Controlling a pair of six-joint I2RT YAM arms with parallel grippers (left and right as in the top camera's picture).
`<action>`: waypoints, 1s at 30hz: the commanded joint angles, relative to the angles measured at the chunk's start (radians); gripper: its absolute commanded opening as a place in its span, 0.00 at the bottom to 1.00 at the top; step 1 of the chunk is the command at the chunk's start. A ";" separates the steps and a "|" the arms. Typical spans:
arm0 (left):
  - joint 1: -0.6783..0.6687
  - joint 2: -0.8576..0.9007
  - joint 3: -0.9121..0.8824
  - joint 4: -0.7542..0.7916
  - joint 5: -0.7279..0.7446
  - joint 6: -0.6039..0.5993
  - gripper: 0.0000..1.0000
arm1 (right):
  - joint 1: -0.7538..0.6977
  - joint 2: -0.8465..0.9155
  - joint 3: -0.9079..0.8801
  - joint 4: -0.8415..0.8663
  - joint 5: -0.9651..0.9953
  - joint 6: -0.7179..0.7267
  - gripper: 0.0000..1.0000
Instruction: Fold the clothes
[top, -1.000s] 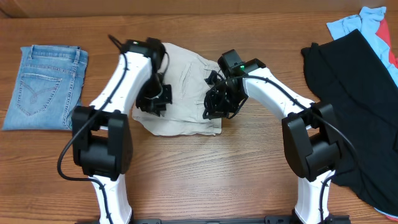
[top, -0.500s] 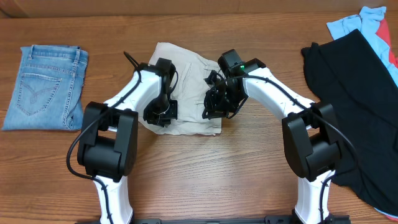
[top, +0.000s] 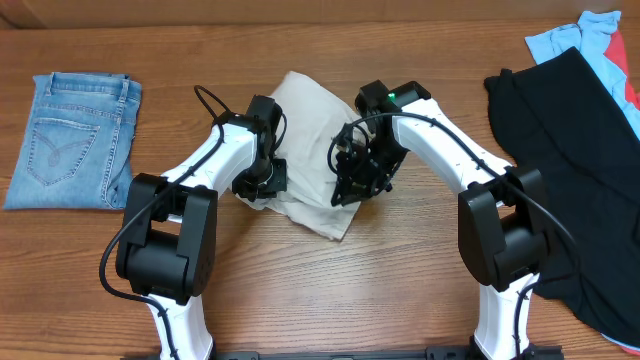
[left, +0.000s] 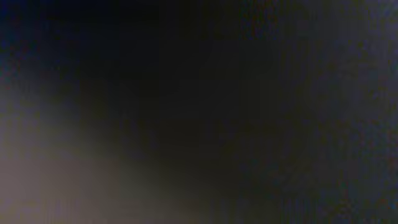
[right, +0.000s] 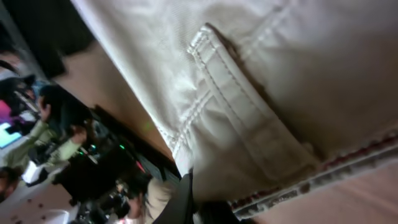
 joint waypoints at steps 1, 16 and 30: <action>0.002 0.068 -0.034 0.053 -0.037 -0.027 0.13 | 0.003 -0.011 0.005 -0.042 0.123 -0.037 0.05; 0.000 0.067 0.044 0.048 0.024 -0.029 0.16 | 0.112 -0.011 -0.012 -0.007 0.074 -0.031 0.09; 0.009 0.048 0.238 -0.129 0.024 -0.010 0.21 | 0.224 -0.011 -0.012 0.034 0.074 0.061 0.19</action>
